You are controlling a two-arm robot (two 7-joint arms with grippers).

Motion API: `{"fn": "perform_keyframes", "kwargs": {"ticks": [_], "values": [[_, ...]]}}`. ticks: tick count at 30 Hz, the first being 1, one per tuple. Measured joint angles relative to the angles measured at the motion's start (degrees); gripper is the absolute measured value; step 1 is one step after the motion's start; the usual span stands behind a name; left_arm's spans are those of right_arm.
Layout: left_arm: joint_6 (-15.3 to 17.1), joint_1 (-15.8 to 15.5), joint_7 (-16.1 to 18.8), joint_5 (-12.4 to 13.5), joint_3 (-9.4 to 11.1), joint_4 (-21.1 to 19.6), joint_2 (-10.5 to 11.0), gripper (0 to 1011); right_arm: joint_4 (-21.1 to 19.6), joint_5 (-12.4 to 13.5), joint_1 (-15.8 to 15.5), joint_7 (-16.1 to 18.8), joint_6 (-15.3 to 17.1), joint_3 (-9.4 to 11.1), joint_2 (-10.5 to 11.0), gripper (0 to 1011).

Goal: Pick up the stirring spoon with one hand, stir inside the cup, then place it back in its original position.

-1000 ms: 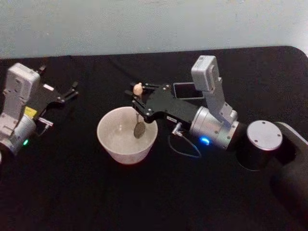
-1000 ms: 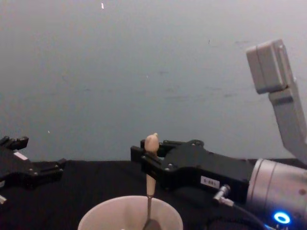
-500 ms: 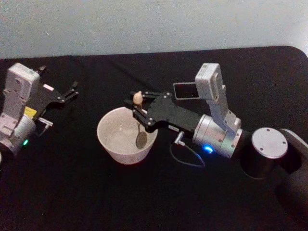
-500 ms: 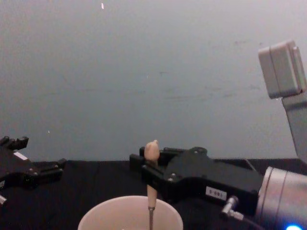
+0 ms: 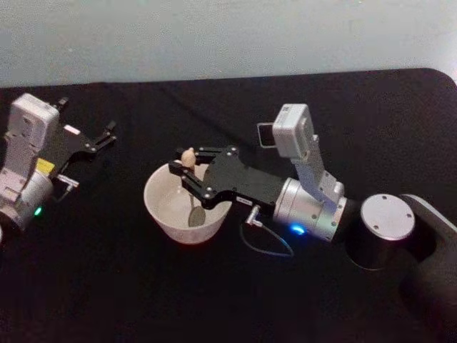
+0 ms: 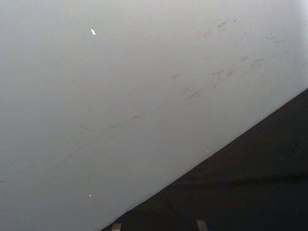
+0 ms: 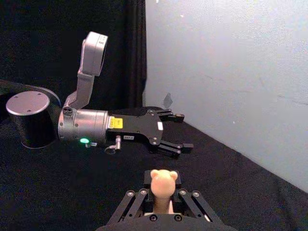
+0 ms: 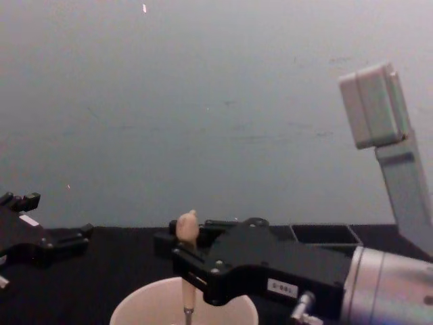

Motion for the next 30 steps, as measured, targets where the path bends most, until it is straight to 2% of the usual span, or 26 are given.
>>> {"fn": "perform_keyframes", "kwargs": {"ticks": [9, 18, 30], "values": [[0.0, 0.0, 0.0, 0.0, 0.0, 0.0, 0.0, 1001, 2.72, -0.97, 1.88, -0.45, -0.47, -0.82, -1.93, 211], [0.0, 0.0, 0.0, 0.0, 0.0, 0.0, 0.0, 1001, 5.3, -1.27, 3.58, -1.1, -0.92, -0.51, -3.53, 211], [0.0, 0.0, 0.0, 0.0, 0.0, 0.0, 0.0, 1001, 6.59, -1.38, 4.16, -1.9, -1.14, 0.78, -3.72, 211]]}}
